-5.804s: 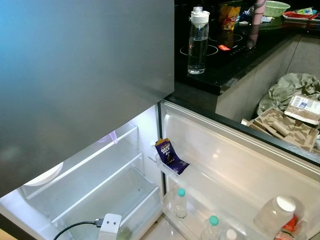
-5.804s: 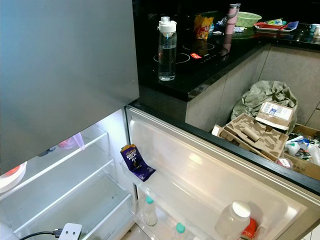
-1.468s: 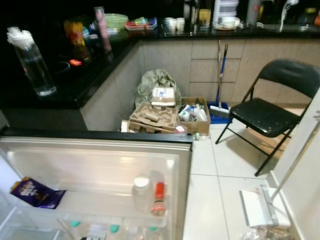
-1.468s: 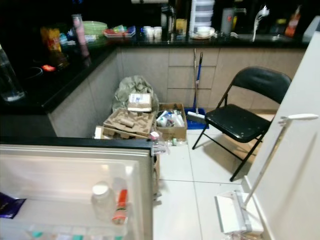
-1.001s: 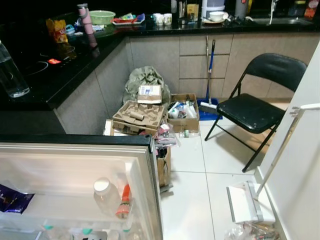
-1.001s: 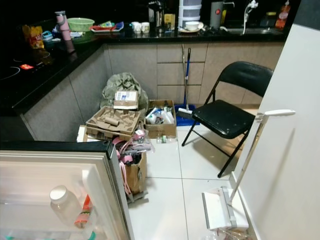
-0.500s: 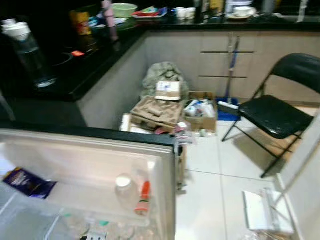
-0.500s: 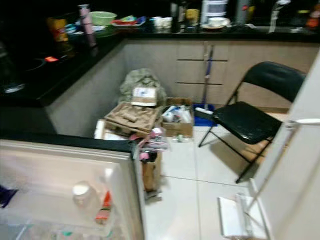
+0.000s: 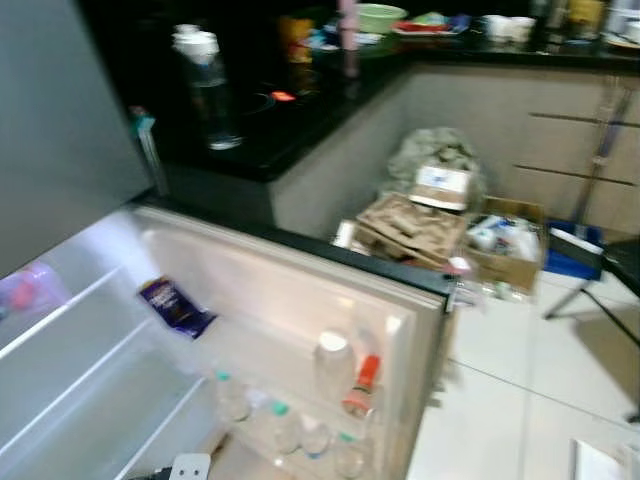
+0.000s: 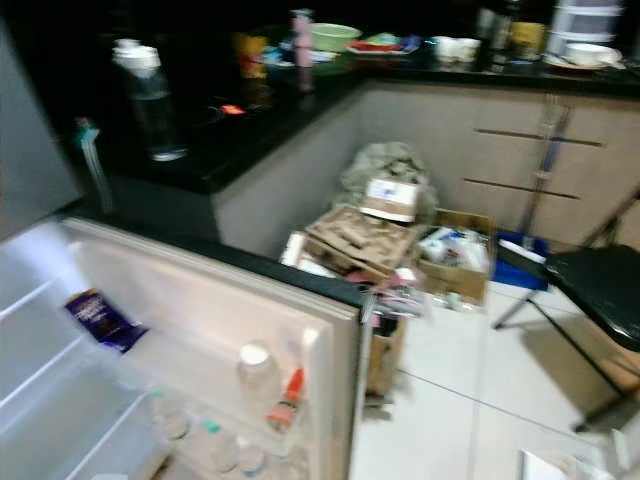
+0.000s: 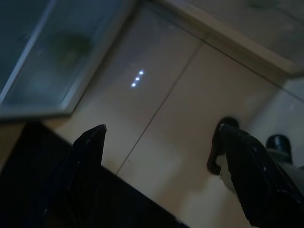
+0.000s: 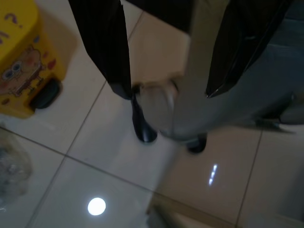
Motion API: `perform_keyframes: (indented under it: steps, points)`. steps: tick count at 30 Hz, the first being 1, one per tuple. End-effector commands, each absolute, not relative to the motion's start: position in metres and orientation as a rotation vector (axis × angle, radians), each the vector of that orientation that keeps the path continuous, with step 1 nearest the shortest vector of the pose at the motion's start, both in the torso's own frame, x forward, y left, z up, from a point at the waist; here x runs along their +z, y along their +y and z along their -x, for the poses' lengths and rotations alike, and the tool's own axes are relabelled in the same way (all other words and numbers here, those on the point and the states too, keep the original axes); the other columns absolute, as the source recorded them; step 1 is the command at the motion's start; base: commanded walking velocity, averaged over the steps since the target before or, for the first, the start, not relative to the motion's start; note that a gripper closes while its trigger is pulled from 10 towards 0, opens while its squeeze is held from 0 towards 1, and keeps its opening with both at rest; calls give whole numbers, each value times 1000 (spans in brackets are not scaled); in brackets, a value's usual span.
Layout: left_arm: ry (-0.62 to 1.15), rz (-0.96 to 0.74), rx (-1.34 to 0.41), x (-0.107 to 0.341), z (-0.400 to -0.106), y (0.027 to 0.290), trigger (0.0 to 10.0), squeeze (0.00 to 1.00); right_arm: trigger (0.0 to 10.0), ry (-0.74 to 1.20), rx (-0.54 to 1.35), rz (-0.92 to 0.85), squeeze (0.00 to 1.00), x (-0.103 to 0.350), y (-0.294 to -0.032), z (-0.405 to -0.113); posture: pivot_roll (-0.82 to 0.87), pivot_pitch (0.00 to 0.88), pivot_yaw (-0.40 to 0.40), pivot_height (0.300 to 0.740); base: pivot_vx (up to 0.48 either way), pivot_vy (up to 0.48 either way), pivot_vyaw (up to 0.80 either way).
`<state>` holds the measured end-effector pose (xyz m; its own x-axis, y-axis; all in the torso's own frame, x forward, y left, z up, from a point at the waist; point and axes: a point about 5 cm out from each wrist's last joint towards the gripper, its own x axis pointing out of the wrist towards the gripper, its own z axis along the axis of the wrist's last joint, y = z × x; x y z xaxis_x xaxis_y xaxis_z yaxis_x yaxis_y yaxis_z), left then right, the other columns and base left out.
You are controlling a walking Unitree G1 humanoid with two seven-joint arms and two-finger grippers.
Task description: Restocking fridge
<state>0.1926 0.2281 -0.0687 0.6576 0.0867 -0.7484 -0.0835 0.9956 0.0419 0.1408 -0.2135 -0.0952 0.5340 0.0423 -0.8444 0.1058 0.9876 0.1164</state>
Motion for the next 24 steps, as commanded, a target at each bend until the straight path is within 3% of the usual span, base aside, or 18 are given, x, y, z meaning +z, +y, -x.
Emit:
perform_keyframes:
  steps: [1, 12, 20, 24]
  points:
    - [881, 10, 102, -73, -185, 230, 10000, 0, 10000, 1017, -40, -177, 0, -97, -209, -139, -94, 116, 57, 721, 0, 0, 800]
    - [891, -3, 53, -72, -189, 226, 10000, 0, 10000, 1018, -46, -176, 0, -97, -208, -140, -97, 108, 61, 721, 0, 0, 790]
    - [882, -13, 20, -71, -192, 221, 10000, 0, 10000, 1015, -79, -187, 0, -97, -209, -139, -104, 96, 75, 721, 0, 0, 0]
    - [882, -13, 12, -71, -193, 220, 10000, 0, 10000, 1014, -83, -189, 0, -97, -209, -138, -104, 95, 76, 721, 0, -283, 0]
